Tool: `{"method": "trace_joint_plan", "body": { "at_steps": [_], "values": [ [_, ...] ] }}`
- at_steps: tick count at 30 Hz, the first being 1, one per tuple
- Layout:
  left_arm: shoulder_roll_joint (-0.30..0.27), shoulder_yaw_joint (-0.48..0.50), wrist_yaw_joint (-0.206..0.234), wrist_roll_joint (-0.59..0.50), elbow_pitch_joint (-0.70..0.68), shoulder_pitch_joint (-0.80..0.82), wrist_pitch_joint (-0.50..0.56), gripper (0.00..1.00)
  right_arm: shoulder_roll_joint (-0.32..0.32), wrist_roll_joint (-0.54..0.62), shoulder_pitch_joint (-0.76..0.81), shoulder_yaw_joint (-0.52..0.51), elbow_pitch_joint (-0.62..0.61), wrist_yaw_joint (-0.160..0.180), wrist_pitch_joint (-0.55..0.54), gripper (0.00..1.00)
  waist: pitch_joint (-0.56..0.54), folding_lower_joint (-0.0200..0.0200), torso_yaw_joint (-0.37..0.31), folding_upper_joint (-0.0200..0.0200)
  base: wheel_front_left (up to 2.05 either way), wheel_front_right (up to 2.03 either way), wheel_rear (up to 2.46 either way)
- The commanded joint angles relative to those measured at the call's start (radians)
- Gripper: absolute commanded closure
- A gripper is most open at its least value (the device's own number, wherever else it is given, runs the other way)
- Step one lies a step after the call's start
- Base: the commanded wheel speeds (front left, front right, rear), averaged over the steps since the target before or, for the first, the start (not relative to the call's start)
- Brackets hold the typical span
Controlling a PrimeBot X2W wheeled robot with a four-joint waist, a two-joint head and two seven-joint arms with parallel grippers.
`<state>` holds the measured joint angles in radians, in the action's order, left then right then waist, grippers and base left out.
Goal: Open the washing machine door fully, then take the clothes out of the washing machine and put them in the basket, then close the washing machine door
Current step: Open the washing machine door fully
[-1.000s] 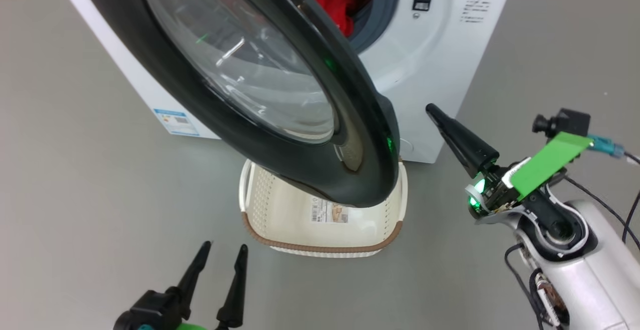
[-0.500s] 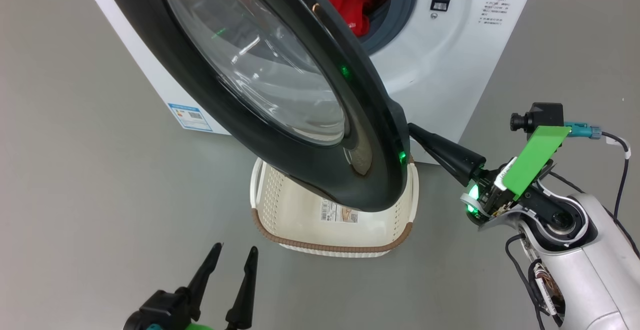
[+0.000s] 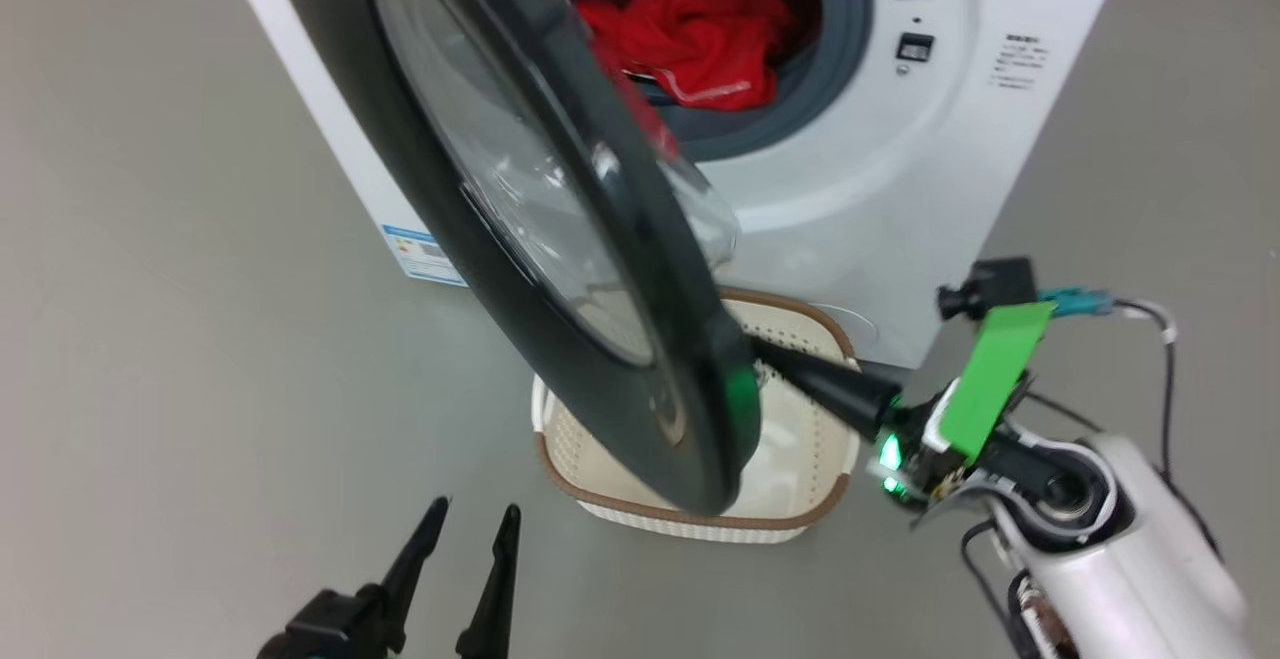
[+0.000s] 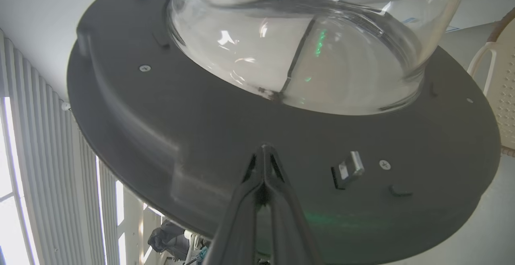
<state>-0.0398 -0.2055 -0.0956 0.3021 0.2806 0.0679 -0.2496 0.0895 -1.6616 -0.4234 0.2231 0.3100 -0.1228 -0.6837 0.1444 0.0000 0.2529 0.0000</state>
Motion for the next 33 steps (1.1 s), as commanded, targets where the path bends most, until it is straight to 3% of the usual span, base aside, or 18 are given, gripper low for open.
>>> {"method": "trace_joint_plan", "body": {
  "at_steps": [1,23,33],
  "values": [
    [-0.01,0.029,0.009,0.002,-0.021,-0.002,-0.012,0.0,-0.019,0.009,0.004,0.027,-0.033,-0.008,-0.011,1.0,-0.014,0.0,0.019,0.0,0.0,0.0,0.0],
    [-0.01,0.046,0.028,-0.006,-0.034,-0.055,-0.012,0.0,-0.039,-0.038,0.065,0.156,-0.064,-0.008,0.002,1.0,-0.082,0.0,0.239,0.0,0.0,0.0,0.0],
    [-0.01,0.081,0.047,-0.005,-0.064,-0.066,-0.012,0.0,-0.039,-0.08,0.031,0.245,-0.066,-0.008,0.049,1.0,-0.072,0.0,0.261,0.0,0.0,0.0,0.0]
  ]
}}
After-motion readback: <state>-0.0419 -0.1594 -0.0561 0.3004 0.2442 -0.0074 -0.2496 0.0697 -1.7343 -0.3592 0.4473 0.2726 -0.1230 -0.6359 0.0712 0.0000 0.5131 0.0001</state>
